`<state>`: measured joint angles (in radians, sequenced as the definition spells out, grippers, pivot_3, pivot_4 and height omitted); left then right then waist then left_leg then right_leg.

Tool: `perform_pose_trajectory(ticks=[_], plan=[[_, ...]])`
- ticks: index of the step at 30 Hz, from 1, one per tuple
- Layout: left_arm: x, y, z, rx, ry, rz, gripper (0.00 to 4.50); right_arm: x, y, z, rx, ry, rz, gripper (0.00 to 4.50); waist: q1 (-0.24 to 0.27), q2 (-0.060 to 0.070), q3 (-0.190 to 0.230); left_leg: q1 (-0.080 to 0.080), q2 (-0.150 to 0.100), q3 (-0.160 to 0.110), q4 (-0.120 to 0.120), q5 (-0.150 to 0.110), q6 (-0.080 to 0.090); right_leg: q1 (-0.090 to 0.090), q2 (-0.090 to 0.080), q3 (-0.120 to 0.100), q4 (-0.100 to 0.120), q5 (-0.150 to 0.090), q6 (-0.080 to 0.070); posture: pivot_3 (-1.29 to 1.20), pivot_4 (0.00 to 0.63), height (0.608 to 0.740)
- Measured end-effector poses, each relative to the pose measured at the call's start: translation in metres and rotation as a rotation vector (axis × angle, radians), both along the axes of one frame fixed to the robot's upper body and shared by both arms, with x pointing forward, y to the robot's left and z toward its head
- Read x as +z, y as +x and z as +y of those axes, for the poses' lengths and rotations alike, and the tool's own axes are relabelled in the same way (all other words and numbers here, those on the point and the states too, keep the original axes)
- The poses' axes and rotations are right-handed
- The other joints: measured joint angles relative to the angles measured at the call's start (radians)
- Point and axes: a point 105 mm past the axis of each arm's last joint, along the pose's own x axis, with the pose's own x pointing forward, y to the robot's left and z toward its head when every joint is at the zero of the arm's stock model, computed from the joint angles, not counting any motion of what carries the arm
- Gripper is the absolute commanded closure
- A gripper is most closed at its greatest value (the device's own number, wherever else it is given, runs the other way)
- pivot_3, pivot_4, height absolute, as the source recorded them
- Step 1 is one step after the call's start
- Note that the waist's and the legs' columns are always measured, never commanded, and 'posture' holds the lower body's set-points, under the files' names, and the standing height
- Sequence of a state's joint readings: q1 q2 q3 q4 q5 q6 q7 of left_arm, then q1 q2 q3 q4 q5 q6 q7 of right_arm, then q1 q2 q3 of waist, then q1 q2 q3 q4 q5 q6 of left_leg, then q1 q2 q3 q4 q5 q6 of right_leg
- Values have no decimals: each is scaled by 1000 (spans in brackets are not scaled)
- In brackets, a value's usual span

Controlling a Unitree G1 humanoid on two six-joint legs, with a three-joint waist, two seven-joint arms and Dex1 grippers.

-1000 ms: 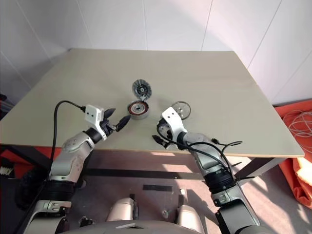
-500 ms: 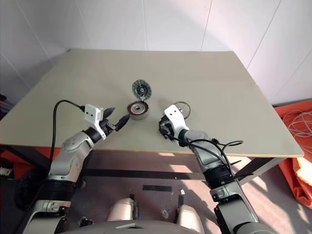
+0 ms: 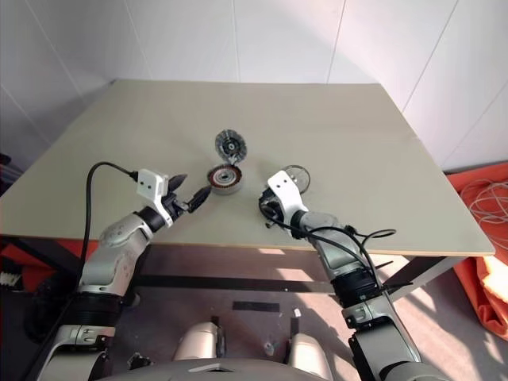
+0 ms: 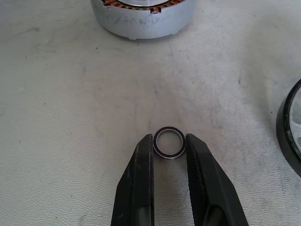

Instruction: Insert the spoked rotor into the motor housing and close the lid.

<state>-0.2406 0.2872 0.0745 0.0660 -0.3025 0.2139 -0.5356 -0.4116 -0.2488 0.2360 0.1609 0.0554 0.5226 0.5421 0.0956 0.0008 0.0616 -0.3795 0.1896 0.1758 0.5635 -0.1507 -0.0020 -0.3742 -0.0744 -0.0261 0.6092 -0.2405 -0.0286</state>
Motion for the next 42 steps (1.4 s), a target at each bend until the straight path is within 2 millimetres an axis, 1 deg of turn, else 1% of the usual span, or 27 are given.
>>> perform_pose_trajectory(ticks=[4, 7, 10, 12, 15, 17, 25, 30, 33, 42], plan=[[0, 0, 0, 0, 0, -1, 0, 6, 4, 0, -6, 11, -14, 3854, 0, 0, 0, 0, 0, 0, 0, 0, 0, 0, 0, 0, 0, 0, 0, 0, 0, 740], [1, 0, 0, 1, 0, -7, 0, 20, 10, 5, 11, 27, -42, 3854, -1, 0, 0, 0, 0, 0, 0, 0, 0, 0, 0, 0, 0, 0, 0, 0, 0, 740], [1, 0, 0, 4, -2, -10, 0, 38, 15, 21, 55, 55, -83, 3854, -2, 0, 0, 0, 0, 0, 0, 0, 0, -1, 0, 0, 1, 0, 0, 0, 0, 740], [1, 1, 0, 6, -4, -9, 0, 50, 20, 35, 93, 75, -116, 3854, -3, 0, 0, 0, 0, 0, 0, 0, 0, -1, 0, 0, 1, 0, 0, 0, 0, 740], [1, 1, -2, 6, -10, -11, 0, 59, 29, 50, 126, 85, -141, 3854, -3, 0, 0, 0, 0, 0, 0, 0, 0, -1, 0, 0, 0, 0, 0, 0, 0, 740], [1, 1, -1, 10, -9, -12, 0, 58, 34, 57, 140, 84, -141, 3854, 0, 0, 0, -1, 0, 0, 0, 0, 0, -1, 0, 0, 0, 0, 0, 0, 0, 740], [-1, -1, 1, 23, -9, -6, 0, 48, 55, 72, 158, 47, -131, 3854, -4, 0, 0, -2, 0, 0, 0, 0, 0, -4, 0, 0, 2, 0, -1, 0, 0, 740], [-3, -2, 3, 31, -9, -1, 0, 47, 65, 76, 153, 34, -136, 3854, -4, 0, 0, -4, 0, 0, 1, 0, 0, -6, 0, 0, 2, 0, -1, 0, 0, 740], [-3, -4, 4, 35, -7, -3, 0, 48, 70, 75, 142, 25, -142, 3854, -4, 0, 0, -6, 1, 0, 1, 0, 0, -8, 0, 0, 4, 0, -1, 0, 0, 740], [0, -6, 4, 43, -4, -13, 0, 48, 71, 87, 159, 32, -140, 3854, -5, 0, 0, -6, 1, 0, 3, 0, -1, -11, 0, 0, 10, 0, -2, 0, 0, 740]])
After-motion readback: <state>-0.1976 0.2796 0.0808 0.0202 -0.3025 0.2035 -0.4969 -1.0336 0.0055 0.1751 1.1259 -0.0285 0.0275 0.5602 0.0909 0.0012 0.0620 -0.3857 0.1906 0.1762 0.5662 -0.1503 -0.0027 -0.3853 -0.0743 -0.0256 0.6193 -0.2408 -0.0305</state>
